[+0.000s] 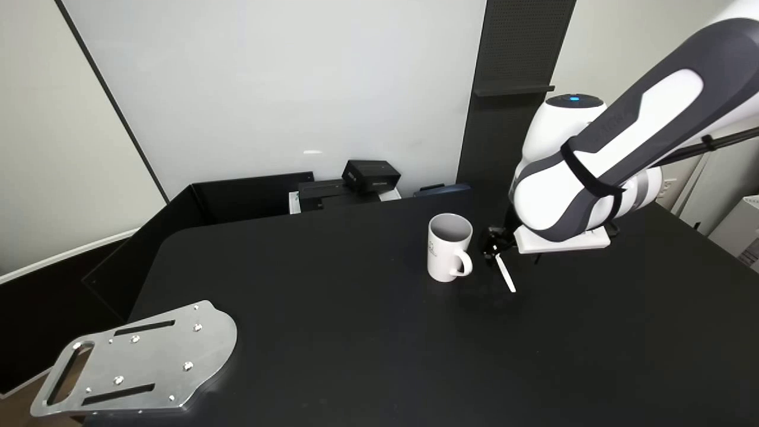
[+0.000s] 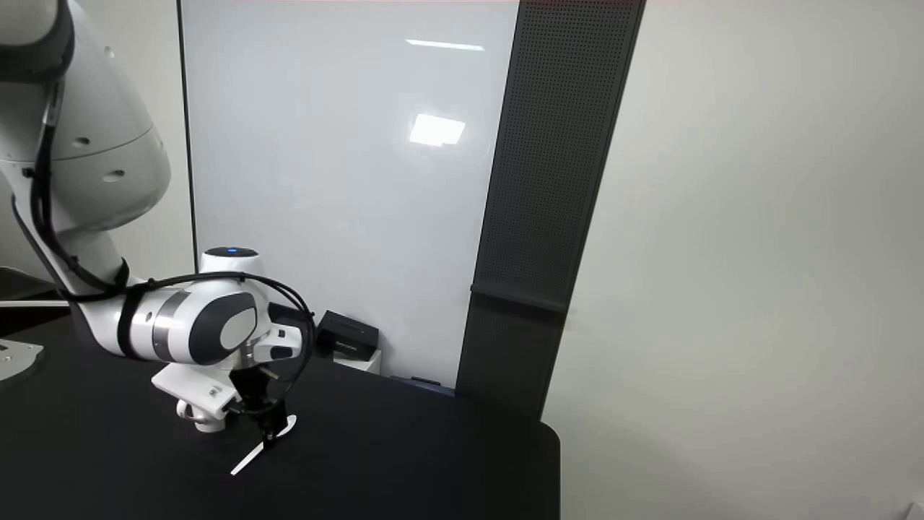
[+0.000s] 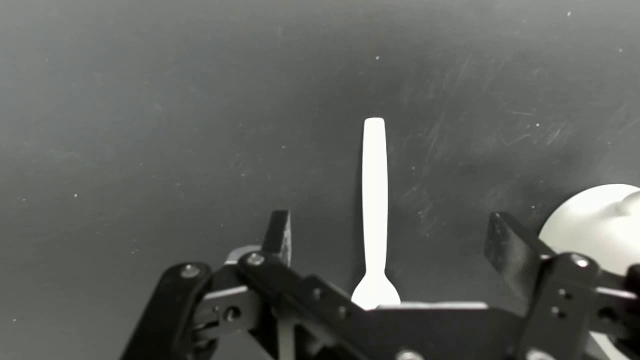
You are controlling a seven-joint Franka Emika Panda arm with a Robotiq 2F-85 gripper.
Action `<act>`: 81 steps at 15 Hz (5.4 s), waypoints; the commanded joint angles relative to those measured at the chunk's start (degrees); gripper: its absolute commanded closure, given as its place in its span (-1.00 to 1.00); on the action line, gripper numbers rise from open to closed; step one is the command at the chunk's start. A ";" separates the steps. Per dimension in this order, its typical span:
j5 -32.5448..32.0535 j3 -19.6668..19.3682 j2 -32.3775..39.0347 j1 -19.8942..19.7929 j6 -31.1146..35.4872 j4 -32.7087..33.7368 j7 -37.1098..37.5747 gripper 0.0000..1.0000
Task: Put the spoon in the mug
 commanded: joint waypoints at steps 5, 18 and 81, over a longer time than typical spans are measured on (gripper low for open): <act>2.36 0.38 2.49 -0.23 2.81 1.69 -0.03 -1.00; 4.00 1.29 5.40 -0.73 7.18 2.03 -0.92 -1.00; 41.92 10.29 8.39 -9.91 -51.94 37.71 36.56 0.93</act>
